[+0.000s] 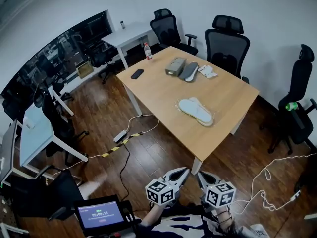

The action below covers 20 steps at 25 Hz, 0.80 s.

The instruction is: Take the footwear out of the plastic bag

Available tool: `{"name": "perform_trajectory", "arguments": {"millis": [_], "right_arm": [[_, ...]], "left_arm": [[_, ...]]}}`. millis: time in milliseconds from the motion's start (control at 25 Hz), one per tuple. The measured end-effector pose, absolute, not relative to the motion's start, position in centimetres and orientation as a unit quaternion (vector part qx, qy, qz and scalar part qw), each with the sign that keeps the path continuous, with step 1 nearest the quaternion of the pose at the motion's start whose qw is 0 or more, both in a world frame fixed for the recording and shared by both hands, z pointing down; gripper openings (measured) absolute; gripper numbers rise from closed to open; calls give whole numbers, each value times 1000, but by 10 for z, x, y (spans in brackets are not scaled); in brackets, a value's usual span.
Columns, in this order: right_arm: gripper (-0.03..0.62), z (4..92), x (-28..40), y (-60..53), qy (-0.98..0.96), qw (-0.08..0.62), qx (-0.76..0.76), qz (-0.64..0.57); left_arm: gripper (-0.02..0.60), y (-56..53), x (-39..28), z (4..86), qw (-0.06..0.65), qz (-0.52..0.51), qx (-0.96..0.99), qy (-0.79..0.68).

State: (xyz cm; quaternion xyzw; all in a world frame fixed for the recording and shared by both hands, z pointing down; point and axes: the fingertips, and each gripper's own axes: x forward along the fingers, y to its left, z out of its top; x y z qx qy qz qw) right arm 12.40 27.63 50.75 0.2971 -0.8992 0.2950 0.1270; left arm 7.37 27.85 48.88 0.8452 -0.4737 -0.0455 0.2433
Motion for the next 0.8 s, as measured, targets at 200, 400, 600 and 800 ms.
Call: {"name": "perform_trajectory", "arguments": {"millis": [200, 400, 600, 800], "right_arm": [[-12, 508, 118, 266, -905, 128, 280, 294], [-12, 503, 113, 260, -908, 118, 274, 295], [-12, 505, 112, 259, -909, 120, 271, 294], [-12, 501, 120, 266, -909, 117, 271, 294]], "left_arm": [[4, 271, 66, 487, 242, -41, 837, -490], [5, 268, 59, 480, 234, -39, 833, -500], [5, 269, 59, 482, 234, -30, 833, -501], [5, 275, 67, 480, 232, -28, 835, -499]]}}
